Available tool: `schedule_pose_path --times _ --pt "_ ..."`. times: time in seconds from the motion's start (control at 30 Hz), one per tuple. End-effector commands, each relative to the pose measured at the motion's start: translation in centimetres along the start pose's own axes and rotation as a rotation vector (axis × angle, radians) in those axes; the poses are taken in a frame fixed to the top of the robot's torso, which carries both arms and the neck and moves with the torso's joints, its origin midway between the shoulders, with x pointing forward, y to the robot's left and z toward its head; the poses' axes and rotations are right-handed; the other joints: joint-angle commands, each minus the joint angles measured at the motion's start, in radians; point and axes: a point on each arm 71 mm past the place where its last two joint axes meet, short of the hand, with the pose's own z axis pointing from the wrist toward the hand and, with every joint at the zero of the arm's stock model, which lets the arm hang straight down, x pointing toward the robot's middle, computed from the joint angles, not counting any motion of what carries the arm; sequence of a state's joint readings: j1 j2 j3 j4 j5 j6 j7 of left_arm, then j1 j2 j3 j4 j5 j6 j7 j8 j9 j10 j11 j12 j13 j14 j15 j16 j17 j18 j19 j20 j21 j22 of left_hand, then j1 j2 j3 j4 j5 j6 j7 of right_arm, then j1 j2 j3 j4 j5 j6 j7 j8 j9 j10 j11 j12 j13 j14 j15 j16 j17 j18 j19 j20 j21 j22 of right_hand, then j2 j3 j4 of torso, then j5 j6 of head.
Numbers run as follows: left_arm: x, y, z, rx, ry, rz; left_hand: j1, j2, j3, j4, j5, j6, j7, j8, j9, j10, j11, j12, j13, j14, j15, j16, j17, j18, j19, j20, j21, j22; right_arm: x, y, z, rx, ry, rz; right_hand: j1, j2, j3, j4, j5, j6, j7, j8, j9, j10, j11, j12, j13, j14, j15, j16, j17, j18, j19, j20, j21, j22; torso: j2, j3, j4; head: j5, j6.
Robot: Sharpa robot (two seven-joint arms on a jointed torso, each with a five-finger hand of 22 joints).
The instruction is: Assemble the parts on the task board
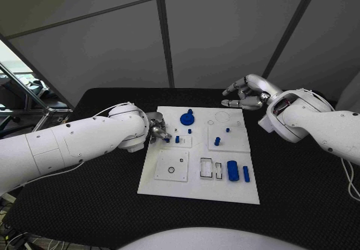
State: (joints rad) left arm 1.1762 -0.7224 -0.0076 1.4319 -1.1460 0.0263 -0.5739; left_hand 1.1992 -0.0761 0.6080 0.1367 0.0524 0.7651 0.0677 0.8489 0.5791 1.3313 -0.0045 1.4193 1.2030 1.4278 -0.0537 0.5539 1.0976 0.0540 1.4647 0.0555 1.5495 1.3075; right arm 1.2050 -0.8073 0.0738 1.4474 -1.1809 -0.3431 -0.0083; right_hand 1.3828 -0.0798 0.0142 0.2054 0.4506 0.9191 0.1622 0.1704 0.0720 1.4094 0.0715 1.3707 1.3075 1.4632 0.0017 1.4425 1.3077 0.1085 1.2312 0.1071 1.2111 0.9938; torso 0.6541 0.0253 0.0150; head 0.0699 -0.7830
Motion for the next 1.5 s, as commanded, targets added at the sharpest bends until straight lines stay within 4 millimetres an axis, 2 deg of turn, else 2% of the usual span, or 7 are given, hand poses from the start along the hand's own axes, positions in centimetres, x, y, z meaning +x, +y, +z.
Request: schedule_pose_path --times 0.03,0.23,0.77,1.27,1.4,1.5 --pt "0.27 0.0 0.06 -0.013 0.013 0.024 -0.006 0.002 -0.003 -0.005 -0.002 0.002 -0.006 0.005 0.002 -0.005 0.0 -0.007 -0.001 0.005 -0.003 -0.003 0.001 -0.045 0.089 -0.007 -0.006 0.237 -0.03 0.22 0.06 -0.011 0.003 -0.002 -0.002 0.003 -0.003 0.002 0.005 0.001 -0.006 0.006 -0.002 -0.005 -0.002 -0.003 0.048 0.061 -0.007 -0.003 0.057 0.008 -0.003 -0.002 -0.006 0.0 0.0 0.0005 -0.0001 0.0 -0.001" --pt "0.35 -0.22 0.12 -0.008 0.015 0.025 -0.007 0.002 -0.004 -0.006 -0.002 0.003 -0.006 0.006 0.002 -0.006 0.0 -0.007 -0.002 0.005 -0.003 -0.003 0.001 -0.045 0.089 -0.007 -0.006 0.237 -0.01 0.24 0.06 -0.011 0.005 -0.002 -0.002 0.003 -0.003 0.002 0.005 0.001 -0.006 0.006 -0.002 -0.005 -0.002 -0.003 0.048 0.061 -0.007 -0.003 0.057 0.008 -0.003 -0.002 -0.006 0.0 0.0 0.0011 -0.0012 -0.001 -0.002" --pt "0.58 -0.1 0.11 -0.023 0.04 0.041 -0.004 0.005 -0.002 -0.01 -0.002 0.006 -0.008 0.009 0.003 -0.01 -0.001 -0.011 -0.008 0.003 -0.003 -0.008 -0.001 -0.044 0.087 -0.007 -0.01 0.234 -0.03 0.19 0.01 -0.01 0.008 -0.003 -0.004 0.003 -0.004 0.004 0.005 0.001 -0.006 0.006 -0.002 -0.006 -0.002 -0.004 0.048 0.061 -0.007 -0.004 0.056 0.008 -0.004 -0.003 -0.007 -0.001 0.0 -0.0006 0.0003 -0.002 -0.003" --pt "0.59 -0.2 0.16 -0.02 0.04 0.041 -0.003 0.006 -0.002 -0.013 -0.003 0.007 -0.008 0.011 0.004 -0.009 -0.002 -0.011 -0.007 0.003 -0.003 -0.007 0.0 -0.044 0.088 -0.008 -0.01 0.234 -0.01 0.23 0.01 -0.011 0.009 -0.002 -0.004 0.003 -0.004 0.004 0.005 0.001 -0.006 0.006 -0.002 -0.006 -0.002 -0.004 0.048 0.061 -0.007 -0.004 0.056 0.008 -0.004 -0.003 -0.007 -0.001 0.001 0.0003 -0.001 -0.003 -0.003" --pt "0.6 -0.2 0.23 -0.022 0.043 0.043 -0.032 -0.001 -0.026 0.004 -0.003 0.009 -0.006 0.012 0.004 -0.012 0.0 -0.013 -0.011 0.003 -0.003 -0.008 0.0 -0.044 0.087 -0.008 -0.011 0.233 -0.03 0.21 -0.02 -0.01 0.008 -0.002 -0.005 0.003 -0.004 0.006 0.005 0.0 -0.006 0.007 -0.002 -0.006 -0.002 -0.005 0.047 0.061 -0.007 -0.005 0.055 0.008 -0.004 -0.003 -0.008 -0.002 0.0 0.0003 -0.0006 -0.004 -0.004" --pt "0.58 -0.16 0.29 -0.026 0.043 0.043 -0.075 -0.02 -0.075 0.03 -0.003 0.014 -0.003 0.014 0.003 -0.014 0.002 -0.014 -0.014 0.003 -0.001 -0.009 0.001 -0.044 0.087 -0.006 -0.011 0.234 -0.04 0.21 -0.03 -0.01 0.008 -0.002 -0.008 0.002 -0.006 0.008 0.002 0.0 -0.006 0.007 -0.002 -0.007 -0.002 -0.005 0.046 0.061 -0.007 -0.005 0.055 0.008 -0.004 -0.003 -0.008 -0.002 0.0 0.0004 -0.0001 -0.004 -0.004"
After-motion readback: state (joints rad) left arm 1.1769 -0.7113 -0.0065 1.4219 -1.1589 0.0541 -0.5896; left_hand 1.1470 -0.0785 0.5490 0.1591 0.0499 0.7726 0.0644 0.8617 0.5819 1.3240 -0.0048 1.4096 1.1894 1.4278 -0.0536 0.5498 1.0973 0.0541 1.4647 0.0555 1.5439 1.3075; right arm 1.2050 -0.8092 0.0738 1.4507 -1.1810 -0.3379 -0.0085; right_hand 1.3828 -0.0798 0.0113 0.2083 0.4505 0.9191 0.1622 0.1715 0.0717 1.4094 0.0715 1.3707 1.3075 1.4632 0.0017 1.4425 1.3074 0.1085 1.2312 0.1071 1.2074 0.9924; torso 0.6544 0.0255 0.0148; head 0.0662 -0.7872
